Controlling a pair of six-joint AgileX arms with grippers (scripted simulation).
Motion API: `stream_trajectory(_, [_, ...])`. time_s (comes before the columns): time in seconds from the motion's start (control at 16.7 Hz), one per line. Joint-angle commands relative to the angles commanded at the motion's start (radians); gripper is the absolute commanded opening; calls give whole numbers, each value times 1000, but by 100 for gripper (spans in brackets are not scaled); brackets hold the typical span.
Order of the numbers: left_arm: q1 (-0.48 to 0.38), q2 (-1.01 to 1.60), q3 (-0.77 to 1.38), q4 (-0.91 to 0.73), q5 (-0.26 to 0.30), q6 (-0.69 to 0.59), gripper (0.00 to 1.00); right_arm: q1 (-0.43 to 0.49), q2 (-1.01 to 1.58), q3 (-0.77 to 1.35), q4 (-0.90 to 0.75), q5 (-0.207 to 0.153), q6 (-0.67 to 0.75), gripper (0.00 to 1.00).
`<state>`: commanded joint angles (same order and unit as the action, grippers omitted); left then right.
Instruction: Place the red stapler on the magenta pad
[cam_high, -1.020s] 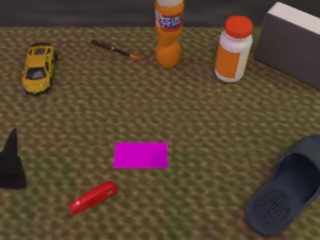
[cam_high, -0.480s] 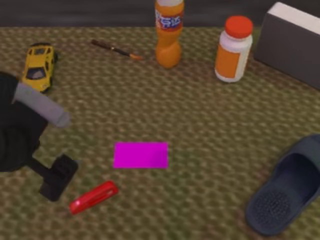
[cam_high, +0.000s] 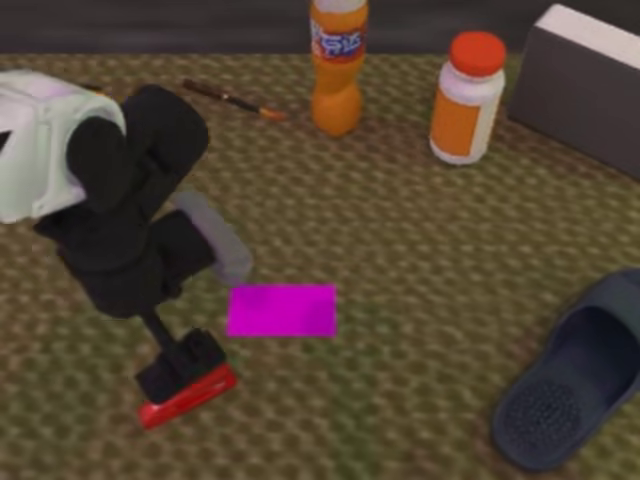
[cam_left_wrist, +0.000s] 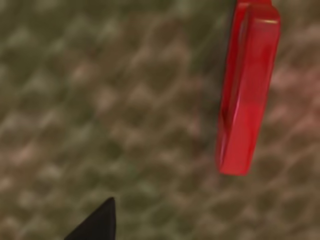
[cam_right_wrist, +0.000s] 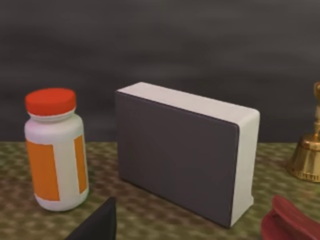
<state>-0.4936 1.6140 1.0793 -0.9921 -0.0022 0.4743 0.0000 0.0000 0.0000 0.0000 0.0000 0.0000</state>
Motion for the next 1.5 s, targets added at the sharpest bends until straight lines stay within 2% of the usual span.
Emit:
stream_trajectory(0.54, [-15, 61, 33, -16, 0, 18, 100, 0, 0, 0, 0, 0, 0, 100])
stream_trajectory(1.02, [-15, 222, -141, 329, 0, 24, 100, 0, 0, 0, 0, 0, 0, 100])
stream_trajectory(1.38, [-15, 251, -168, 377, 0, 24, 100, 0, 0, 0, 0, 0, 0, 100])
stream_trajectory(1.5, [-15, 251, -168, 377, 0, 24, 85, 0, 0, 0, 0, 0, 0, 100])
